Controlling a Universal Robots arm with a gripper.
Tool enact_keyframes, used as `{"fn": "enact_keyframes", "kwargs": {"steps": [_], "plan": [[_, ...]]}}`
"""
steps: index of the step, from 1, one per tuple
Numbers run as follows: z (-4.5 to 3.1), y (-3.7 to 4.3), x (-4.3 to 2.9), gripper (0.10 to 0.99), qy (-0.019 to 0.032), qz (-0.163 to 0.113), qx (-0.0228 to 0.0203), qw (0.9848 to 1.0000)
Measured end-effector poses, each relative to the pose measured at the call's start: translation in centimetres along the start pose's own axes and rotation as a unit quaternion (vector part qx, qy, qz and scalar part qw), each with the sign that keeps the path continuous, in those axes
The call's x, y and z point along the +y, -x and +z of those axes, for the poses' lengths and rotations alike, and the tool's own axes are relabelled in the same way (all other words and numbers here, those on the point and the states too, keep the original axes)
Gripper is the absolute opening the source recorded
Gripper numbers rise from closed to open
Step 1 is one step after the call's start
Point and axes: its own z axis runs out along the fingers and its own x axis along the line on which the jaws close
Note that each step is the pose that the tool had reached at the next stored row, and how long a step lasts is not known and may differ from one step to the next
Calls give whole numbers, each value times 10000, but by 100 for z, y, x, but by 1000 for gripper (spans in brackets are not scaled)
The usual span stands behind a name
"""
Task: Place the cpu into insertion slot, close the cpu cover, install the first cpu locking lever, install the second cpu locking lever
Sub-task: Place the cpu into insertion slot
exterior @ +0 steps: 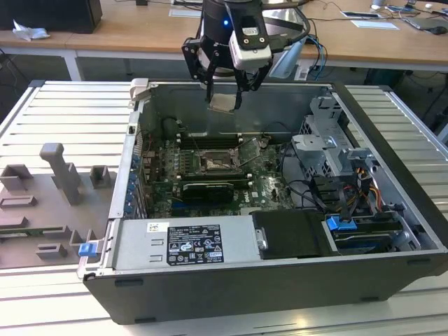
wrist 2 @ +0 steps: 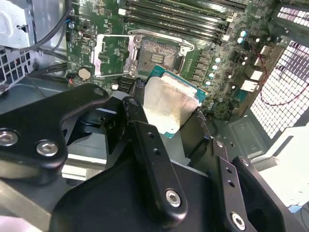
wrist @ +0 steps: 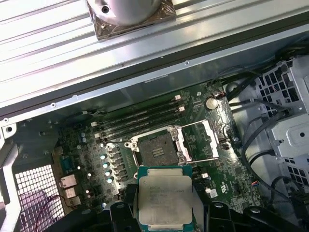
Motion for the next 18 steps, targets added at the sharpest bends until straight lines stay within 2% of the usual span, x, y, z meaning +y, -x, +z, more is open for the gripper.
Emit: {"fn": "enact_keyframes", "kwargs": {"steps": [9, 14, 18], "plan": [[5, 0, 0, 537, 5, 270, -24, 9996], [12, 0, -1, 537, 9, 493, -45, 9988], [19, 0, -2, 537, 12, 732, -66, 9973]]}}
